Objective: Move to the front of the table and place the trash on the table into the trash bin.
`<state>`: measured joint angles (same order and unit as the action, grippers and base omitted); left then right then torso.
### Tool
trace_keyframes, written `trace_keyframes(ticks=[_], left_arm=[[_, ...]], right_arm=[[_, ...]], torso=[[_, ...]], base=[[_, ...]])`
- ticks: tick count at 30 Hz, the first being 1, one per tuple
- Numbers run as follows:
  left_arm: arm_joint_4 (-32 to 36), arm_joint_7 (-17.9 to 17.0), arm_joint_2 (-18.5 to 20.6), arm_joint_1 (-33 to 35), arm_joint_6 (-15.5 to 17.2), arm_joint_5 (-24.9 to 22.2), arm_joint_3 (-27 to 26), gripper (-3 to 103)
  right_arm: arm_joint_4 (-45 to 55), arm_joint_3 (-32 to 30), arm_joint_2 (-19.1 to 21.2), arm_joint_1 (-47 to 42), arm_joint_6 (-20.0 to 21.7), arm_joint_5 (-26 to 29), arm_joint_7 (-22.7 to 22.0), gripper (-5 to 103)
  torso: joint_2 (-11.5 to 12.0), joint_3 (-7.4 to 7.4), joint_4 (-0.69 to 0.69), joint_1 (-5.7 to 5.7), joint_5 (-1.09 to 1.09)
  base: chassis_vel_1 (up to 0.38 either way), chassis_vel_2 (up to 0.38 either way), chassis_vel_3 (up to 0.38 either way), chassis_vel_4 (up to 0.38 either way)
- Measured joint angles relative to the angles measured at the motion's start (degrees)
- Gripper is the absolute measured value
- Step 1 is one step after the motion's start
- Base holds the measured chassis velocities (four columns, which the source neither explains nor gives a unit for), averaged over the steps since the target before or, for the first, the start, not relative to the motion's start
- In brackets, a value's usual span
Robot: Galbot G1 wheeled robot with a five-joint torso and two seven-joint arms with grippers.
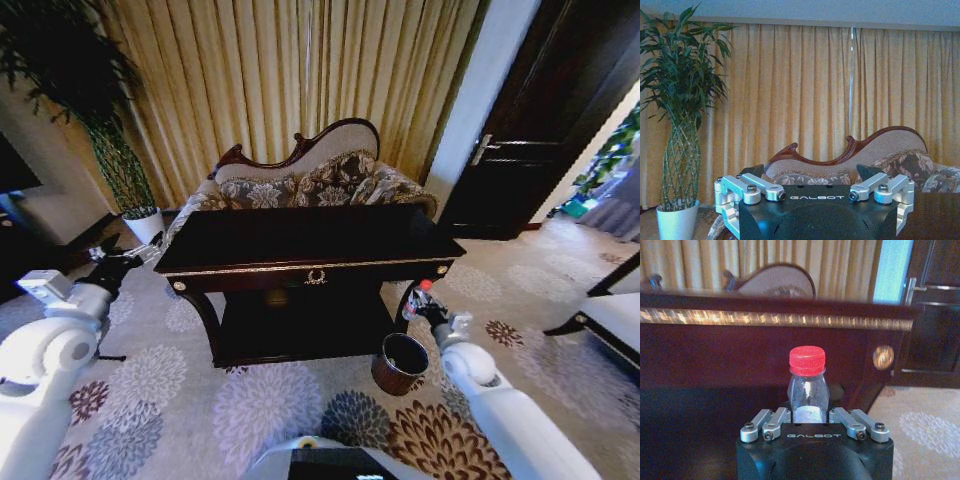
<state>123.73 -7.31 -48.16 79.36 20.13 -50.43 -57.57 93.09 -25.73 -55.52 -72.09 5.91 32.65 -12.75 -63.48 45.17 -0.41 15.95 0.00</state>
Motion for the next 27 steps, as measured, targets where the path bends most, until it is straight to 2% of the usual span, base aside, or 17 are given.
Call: trace_keyframes(ticks=[7,9,12,15,18,20,27], left_arm=[[0.11,0.10,0.19,0.76,0.01,-0.09,-0.71,100],[0.63,0.10,0.19,0.92,0.01,-0.12,-0.73,100],[0.93,0.10,0.27,1.07,0.01,-0.14,-0.73,100],[1.57,0.09,0.86,1.17,0.02,-0.37,-0.66,100],[1.62,0.09,1.06,1.05,0.04,-0.44,-0.59,100],[1.81,0.09,1.27,0.95,0.05,-0.51,-0.47,100],[2.11,0.09,1.27,1.18,0.07,-0.54,-0.47,100]], right_arm=[[-12.08,3.35,-2.10,5.14,-2.63,-1.49,1.05,28],[-18.10,4.61,-2.66,7.38,-5.21,-2.31,2.62,28],[-20.07,4.85,-2.88,8.10,-6.02,-2.68,3.30,28],[-26.36,5.48,-3.49,10.41,-8.10,-3.19,4.80,28],[-27.95,5.57,-3.69,11.02,-8.33,-3.19,5.06,28],[-32.37,5.99,-4.17,13.36,-9.32,-2.96,5.20,28],[-33.83,6.61,-4.37,14.60,-9.49,-2.53,5.20,28]], torso=[[0.00,0.00,0.01,0.00,0.00],[0.00,0.00,0.00,0.00,0.01],[0.00,0.00,0.00,0.00,0.00],[0.00,0.00,0.00,0.00,0.00],[0.00,0.00,0.00,0.00,0.00],[0.00,0.00,0.00,0.00,0.00],[0.00,0.00,0.01,0.00,0.00]], base=[[0.000,0.000,0.000,0.000],[0.000,0.000,0.000,0.000],[0.000,0.000,0.000,0.000],[0.000,0.000,0.000,0.000],[0.000,0.000,0.000,0.000],[0.000,0.000,0.000,0.000],[0.000,0.000,0.000,0.000]])
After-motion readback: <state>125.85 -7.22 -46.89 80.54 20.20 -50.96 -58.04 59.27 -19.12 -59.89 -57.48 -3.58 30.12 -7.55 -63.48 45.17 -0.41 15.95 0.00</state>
